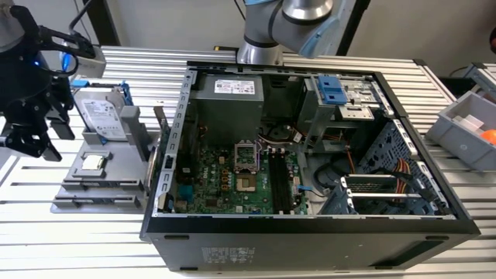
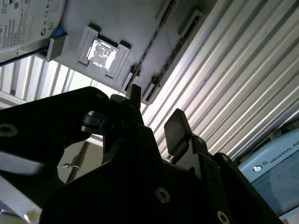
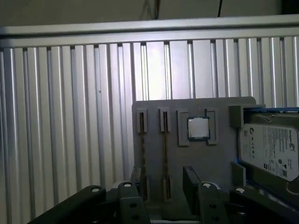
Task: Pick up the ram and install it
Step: 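Pick up the ram and move it above insertion slot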
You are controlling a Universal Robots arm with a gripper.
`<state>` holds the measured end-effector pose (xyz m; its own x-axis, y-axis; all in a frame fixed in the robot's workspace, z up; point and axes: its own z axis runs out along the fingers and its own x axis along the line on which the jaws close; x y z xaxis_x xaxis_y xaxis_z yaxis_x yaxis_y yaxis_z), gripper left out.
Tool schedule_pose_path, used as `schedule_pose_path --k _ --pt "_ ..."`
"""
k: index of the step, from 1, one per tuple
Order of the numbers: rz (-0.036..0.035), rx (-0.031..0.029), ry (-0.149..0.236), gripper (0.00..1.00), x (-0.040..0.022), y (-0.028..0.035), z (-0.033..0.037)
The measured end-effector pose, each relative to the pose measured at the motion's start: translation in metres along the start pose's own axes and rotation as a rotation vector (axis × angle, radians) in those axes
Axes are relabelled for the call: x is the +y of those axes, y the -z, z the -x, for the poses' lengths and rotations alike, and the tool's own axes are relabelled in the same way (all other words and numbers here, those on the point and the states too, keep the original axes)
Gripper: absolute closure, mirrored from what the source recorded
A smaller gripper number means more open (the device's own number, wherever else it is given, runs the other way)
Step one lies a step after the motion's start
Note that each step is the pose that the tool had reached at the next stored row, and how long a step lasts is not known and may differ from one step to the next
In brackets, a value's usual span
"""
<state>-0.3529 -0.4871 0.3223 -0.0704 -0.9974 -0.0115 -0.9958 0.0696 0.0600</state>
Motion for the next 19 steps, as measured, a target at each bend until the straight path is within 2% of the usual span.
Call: schedule_pose_path --k 4,7,9,11,13,17,19 --pt "-0.0051 -0.0028 -0.043 0.0 -0.0003 -0.0052 -0.0001" --pt "-0.0159 -0.0033 -0.039 0.0 -0.0003 -0.0067 -0.0001" --pt "-0.0261 -0.004 -0.029 0.0 -0.0005 -0.0079 -0.0001" --pt "-0.0321 -0.0043 -0.024 0.0 -0.0007 -0.0095 -0.0002" --pt "-0.0326 -0.0039 -0.014 0.0 -0.0007 -0.0111 -0.0003" --pt "-0.0318 -0.0014 0.043 0.0 -0.0008 -0.0138 -0.0004" --pt "-0.0317 -0.001 0.051 0.0 -0.0009 -0.0152 -0.0009"
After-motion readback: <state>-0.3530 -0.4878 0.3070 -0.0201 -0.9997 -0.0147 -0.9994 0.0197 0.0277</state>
